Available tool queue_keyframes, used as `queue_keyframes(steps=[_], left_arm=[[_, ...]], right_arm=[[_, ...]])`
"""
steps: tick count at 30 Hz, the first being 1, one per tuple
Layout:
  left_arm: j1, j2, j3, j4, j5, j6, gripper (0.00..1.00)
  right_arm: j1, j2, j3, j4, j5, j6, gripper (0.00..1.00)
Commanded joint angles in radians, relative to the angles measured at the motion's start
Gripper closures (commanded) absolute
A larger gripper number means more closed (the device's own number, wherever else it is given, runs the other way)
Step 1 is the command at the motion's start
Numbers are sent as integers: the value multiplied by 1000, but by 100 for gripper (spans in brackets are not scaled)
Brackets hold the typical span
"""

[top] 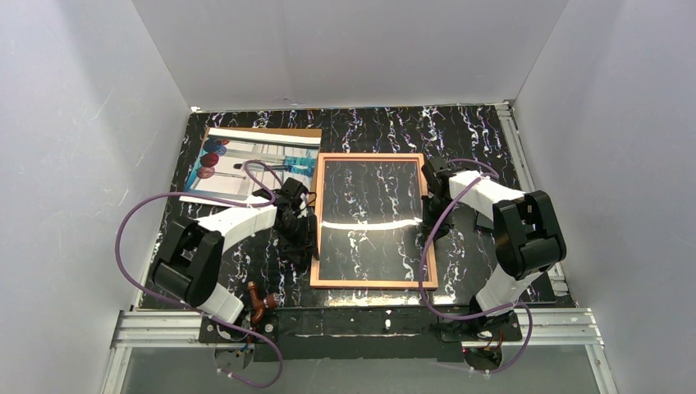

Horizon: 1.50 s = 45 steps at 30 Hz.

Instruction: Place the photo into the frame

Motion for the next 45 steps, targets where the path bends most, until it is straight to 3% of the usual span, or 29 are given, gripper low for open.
queue_keyframes(steps=[1,11,15,17,21,24,34,40,45], left_arm=[[-9,24,3,-106,1,11,42],[-21,42,10,-102,1,11,43],[-23,45,12,-103,-1,13,43],[-23,45,10,-101,-1,15,43],[-23,47,12,-102,-2,16,43],[-23,46,12,-102,-1,18,43],[-23,31,9,-112,-17,29,44],[-23,31,11,-119,-19,35,45],[-23,37,13,-117,-18,34,46]], right_arm=[[2,19,-8,21,9,6,69],[31,53,-2,20,50,3,82],[47,48,-3,15,65,2,80],[47,17,-7,20,60,1,72],[47,-60,-20,40,23,-5,41],[46,-108,-28,45,-8,-3,34],[45,-141,-46,27,12,20,41],[45,-83,-77,26,79,32,60],[45,-74,-89,18,127,39,61]])
